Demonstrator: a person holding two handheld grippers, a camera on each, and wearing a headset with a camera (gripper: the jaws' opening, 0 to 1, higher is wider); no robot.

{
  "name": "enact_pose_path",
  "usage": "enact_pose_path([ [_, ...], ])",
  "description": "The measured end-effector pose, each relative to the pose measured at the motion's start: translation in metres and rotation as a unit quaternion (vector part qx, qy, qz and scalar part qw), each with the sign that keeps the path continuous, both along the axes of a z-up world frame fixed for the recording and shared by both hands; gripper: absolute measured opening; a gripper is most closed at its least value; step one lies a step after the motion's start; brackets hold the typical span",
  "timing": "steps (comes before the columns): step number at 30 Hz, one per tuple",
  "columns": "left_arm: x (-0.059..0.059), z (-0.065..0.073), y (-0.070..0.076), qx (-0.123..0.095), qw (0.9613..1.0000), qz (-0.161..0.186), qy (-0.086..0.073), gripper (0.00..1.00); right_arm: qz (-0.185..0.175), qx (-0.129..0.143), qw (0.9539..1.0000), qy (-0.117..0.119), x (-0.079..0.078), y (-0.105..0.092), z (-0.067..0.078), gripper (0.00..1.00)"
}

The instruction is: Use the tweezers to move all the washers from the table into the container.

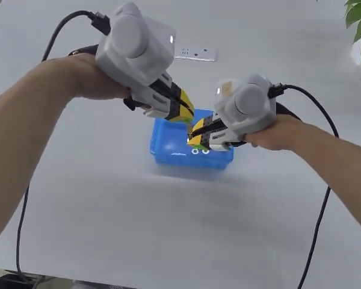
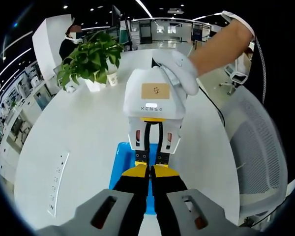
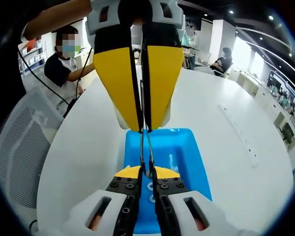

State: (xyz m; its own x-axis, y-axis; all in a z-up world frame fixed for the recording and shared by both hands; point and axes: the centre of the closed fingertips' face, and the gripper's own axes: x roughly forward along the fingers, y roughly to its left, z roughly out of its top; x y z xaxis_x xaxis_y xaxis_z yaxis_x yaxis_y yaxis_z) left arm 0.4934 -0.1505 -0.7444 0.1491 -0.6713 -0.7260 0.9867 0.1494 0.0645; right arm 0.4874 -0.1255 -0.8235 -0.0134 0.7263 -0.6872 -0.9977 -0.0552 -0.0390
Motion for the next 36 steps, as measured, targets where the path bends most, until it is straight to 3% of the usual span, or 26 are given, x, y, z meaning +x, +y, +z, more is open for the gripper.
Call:
enact_pose_path([
  [21,0.009,-0.029,0.002,0.007,0.9999,0.005,0.012,0.05,0.005,-0.019,0.9997,0.012,0.009,0.001,-0.028,0.10],
  [36,0.008,-0.036,-0.001,0.010,0.9998,0.002,0.016,0.05,0.007,-0.028,0.9995,0.013,0.013,0.000,-0.040,0.11],
])
